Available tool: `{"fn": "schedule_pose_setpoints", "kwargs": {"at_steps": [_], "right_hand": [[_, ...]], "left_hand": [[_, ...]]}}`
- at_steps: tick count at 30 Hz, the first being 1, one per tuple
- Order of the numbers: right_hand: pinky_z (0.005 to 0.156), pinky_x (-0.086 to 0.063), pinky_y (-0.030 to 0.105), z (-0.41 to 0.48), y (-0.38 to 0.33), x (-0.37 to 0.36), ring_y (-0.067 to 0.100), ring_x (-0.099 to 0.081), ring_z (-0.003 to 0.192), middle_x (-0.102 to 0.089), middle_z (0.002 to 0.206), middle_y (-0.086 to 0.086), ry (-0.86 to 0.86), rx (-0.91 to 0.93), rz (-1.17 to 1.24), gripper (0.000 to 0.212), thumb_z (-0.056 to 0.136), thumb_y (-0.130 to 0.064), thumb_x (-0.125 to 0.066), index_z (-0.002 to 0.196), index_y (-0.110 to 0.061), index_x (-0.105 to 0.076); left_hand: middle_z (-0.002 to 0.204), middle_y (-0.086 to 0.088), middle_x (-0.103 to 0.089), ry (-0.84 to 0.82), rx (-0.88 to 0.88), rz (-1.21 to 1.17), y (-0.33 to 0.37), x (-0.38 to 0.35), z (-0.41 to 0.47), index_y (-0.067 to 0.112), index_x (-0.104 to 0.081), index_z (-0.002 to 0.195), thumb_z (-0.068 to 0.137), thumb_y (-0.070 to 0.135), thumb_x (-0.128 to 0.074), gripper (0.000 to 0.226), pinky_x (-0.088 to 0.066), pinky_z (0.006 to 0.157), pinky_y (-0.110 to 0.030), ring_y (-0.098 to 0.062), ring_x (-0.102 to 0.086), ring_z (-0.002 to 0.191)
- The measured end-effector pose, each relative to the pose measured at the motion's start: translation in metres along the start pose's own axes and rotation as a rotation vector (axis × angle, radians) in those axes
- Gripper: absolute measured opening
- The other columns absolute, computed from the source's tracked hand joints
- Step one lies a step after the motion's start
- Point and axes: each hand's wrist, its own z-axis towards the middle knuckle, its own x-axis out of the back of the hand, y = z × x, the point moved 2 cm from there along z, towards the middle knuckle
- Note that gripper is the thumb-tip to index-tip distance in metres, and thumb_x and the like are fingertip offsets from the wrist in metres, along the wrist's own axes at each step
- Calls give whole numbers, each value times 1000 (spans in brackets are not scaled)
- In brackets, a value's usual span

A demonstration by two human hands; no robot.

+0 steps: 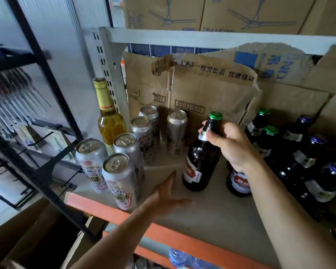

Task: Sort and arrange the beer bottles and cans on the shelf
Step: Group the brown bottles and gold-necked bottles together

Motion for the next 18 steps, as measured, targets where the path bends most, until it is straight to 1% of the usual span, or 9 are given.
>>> {"fn": "schedule_pose_setpoints", "kwargs": {"at_steps": [1, 2, 5, 7, 10, 12, 14, 16, 18], "right_hand": [[92, -52, 36, -2, -7, 1, 21, -67, 93, -71, 94, 6, -12, 18, 63, 10, 84, -17, -66, 94, -17, -65], [88, -54, 33, -5, -16, 2, 20, -68, 89, -72, 91, 6, -21, 34, 138, 15, 81, -17, -67, 95, -14, -65], [77, -58, 32, -10, -32, 1, 22, -70, 82, -75, 85, 6, -39, 44, 377, 22, 79, -18, -62, 98, -6, -62], [73, -59, 34, -12, -38, 0, 25, -70, 80, -75, 85, 9, -18, 19, 482, 25, 78, -18, -57, 99, -4, -61], [74, -58, 35, -14, -42, -1, 27, -70, 85, -74, 91, 11, 25, -1, 527, 24, 83, -19, -56, 102, -4, -62], [76, -57, 34, -14, -40, 0, 24, -68, 86, -72, 92, 10, 98, -16, 462, 15, 92, -17, -55, 99, -6, -64], [73, -54, 28, -15, -40, 4, 15, -66, 79, -67, 83, 4, 160, 6, 333, 16, 95, -23, -57, 89, -11, -66], [68, -48, 20, -17, -41, 8, 5, -62, 67, -62, 68, -6, 188, 62, 126, 23, 92, -34, -63, 76, -18, -67], [60, -43, 15, -21, -41, 13, -1, -56, 56, -57, 54, -13, 234, 72, -9, 32, 91, -36, -66, 66, -15, -64]], "left_hand": [[150, 5, -40, -43, -22, -87, 3, 2, -3, 20, -28, 149, 59, 52, -84, 111, -28, 115, -26, -8, -35, 138], [142, 6, -50, -74, -61, -194, 6, 4, -4, 22, -38, 143, 56, 48, -86, 103, -35, 113, -30, -6, -43, 133], [109, 7, -70, -209, -159, -405, 29, 12, -17, 19, -58, 116, 57, 3, -84, 67, -50, 88, -23, -6, -63, 104], [94, 11, -72, -259, -215, -404, 49, 18, -25, 16, -61, 107, 58, -7, -77, 57, -50, 77, -17, -2, -65, 90], [86, 11, -72, -236, -248, -396, 62, 22, -34, 19, -65, 99, 57, -6, -78, 50, -51, 73, -19, -3, -65, 81], [88, 8, -72, -191, -258, -372, 67, 20, -41, 23, -69, 94, 55, -5, -83, 50, -54, 75, -22, -6, -65, 81], [86, 7, -72, -128, -244, -337, 68, 17, -47, 29, -68, 90, 53, -3, -87, 53, -57, 75, -28, -7, -65, 78], [90, 6, -73, -57, -198, -283, 64, 12, -50, 27, -64, 97, 47, 12, -92, 60, -59, 77, -39, -10, -67, 79], [94, 7, -72, 44, -133, -170, 58, 11, -51, 26, -57, 103, 36, 34, -91, 75, -58, 78, -41, -10, -69, 83]]}}
